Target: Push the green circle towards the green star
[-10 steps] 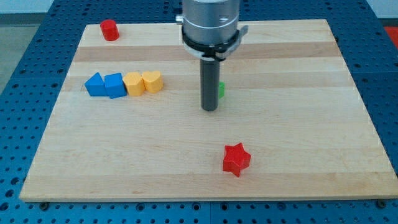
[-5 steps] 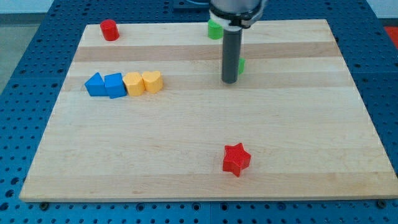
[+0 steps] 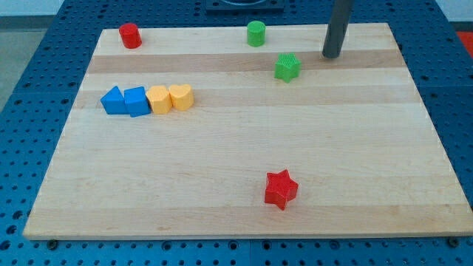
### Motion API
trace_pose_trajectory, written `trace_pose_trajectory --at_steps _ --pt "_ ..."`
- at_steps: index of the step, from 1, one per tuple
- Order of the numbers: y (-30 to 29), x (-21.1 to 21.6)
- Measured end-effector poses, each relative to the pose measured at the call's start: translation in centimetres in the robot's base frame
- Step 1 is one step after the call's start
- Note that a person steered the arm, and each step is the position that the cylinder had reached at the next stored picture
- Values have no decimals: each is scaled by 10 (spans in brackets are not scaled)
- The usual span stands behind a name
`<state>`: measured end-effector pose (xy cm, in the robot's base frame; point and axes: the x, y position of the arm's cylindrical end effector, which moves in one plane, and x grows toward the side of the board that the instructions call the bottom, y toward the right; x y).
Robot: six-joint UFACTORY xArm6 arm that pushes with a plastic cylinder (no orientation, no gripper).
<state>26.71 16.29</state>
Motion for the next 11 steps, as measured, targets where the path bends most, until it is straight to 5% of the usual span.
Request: trace_pose_trajectory --at_steps 2,8,11 --pt "-49 -70" --pt "-204 -74" --pt "-192 -72"
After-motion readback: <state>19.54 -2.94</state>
